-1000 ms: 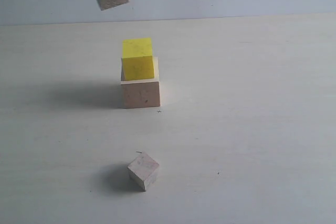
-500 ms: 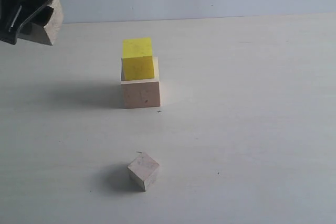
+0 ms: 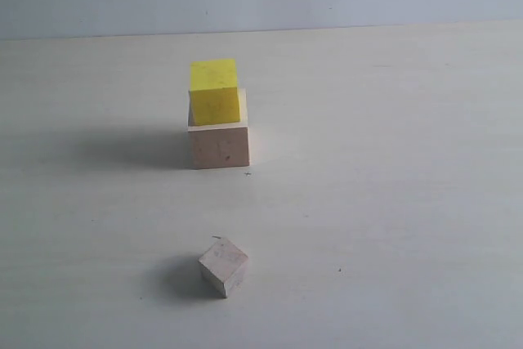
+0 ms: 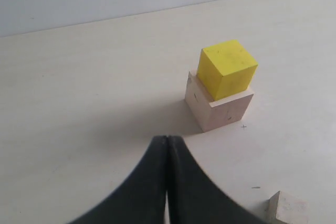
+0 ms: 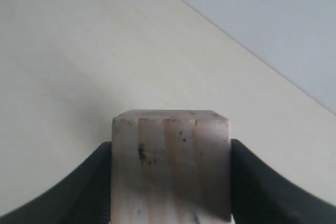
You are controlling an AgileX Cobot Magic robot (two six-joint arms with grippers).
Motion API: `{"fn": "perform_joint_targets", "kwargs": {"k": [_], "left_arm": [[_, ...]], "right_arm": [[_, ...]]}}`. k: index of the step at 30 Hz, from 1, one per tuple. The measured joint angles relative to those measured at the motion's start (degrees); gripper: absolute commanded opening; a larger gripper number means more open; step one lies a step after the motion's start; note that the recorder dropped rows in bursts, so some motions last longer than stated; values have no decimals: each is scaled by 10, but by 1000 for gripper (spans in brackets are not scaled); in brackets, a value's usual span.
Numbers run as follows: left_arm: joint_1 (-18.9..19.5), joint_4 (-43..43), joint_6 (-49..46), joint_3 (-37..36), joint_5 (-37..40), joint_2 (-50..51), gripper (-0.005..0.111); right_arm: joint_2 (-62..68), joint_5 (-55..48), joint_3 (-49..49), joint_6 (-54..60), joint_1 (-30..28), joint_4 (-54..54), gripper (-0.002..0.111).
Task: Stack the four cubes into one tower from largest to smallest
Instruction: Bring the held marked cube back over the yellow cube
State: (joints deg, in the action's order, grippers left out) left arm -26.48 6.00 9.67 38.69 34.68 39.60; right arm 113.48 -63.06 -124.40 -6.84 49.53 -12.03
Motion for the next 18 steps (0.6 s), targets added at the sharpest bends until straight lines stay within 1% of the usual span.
{"fn": "perform_joint_targets", "kwargs": {"k": [4,7,13,18], "left_arm": [[0,0,0,0,0,0,0],[0,0,0,0,0,0,0],[0,0,0,0,-1,0,0],[0,0,0,0,-2,0,0]], "right_arm": [[5,-12,0,-32,-27,-6,0],[9,-17,9,-45,-35,-13,0],[10,28,86,-96,-35,-14,0],[16,46,136,-176,-39,-14,0]]}}
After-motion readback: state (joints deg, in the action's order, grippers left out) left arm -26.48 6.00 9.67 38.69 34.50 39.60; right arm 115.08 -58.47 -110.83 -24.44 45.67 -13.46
